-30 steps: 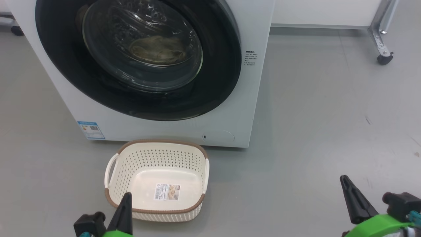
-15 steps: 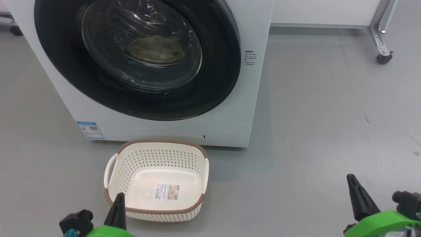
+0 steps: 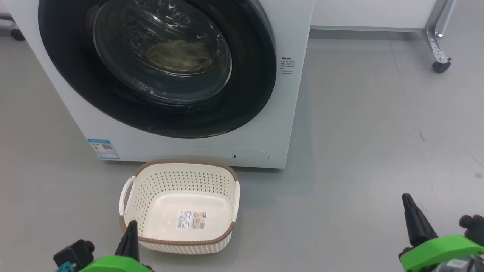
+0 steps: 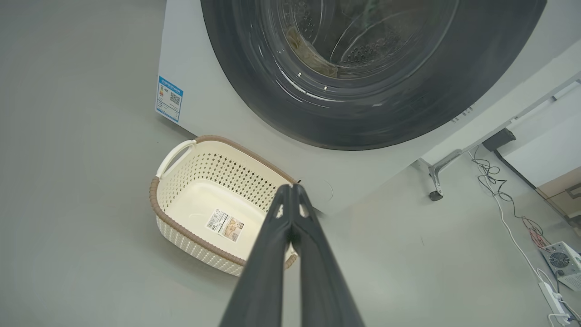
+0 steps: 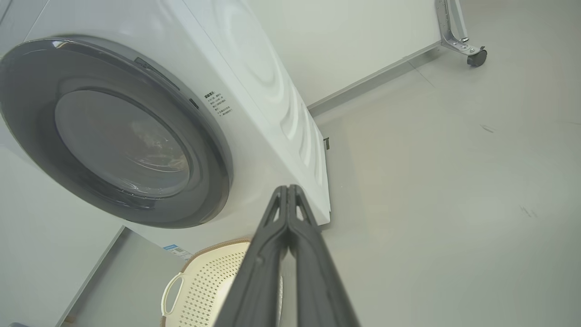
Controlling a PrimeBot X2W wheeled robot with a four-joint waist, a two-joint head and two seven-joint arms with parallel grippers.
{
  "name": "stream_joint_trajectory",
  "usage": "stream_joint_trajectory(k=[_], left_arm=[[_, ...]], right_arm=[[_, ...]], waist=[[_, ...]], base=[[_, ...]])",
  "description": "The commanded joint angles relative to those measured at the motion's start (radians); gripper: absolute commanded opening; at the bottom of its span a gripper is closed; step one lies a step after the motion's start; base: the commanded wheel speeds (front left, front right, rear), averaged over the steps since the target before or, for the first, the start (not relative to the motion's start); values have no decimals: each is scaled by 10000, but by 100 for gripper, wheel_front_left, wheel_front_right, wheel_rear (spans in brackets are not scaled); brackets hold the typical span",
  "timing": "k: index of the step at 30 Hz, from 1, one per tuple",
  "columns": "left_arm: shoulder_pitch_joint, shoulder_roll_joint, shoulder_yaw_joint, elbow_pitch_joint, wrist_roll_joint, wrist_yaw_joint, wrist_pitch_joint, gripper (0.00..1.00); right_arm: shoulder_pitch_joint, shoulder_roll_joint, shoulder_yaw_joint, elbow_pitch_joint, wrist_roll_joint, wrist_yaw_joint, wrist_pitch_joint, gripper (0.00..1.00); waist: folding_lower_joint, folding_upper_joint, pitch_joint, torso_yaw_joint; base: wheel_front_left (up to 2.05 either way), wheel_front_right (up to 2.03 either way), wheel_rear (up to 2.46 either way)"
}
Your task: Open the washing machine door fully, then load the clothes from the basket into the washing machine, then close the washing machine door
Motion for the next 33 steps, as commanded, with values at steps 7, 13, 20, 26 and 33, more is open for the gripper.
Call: stream_joint_trajectory(k=[7,13,20,26,33], left_arm=[[-584,-34,605,-301,-921,-225,251,0],[-606,-94,833,-301,-1520,-344,417,0],[-633,-165,1099,-301,-2215,-481,611,0],[-652,-217,1290,-301,-2713,-580,750,0],[-679,-289,1558,-301,-3410,-718,946,0]], right_arm=[[-683,-102,-11,-172,1141,-12,187,0],[-803,-110,-11,-87,1866,-14,302,0],[-943,-119,-11,13,2710,-16,435,0],[-1043,-126,-11,84,3314,-17,531,0],[-1182,-135,-11,184,4161,-19,664,0]], waist=[[0,0,9,-12],[0,0,17,-20],[-1,0,25,-31],[-1,0,31,-38],[-1,0,39,-48]], base=[[0,0,0],[0,0,0],[0,0,0],[0,0,0],[0,0,0]])
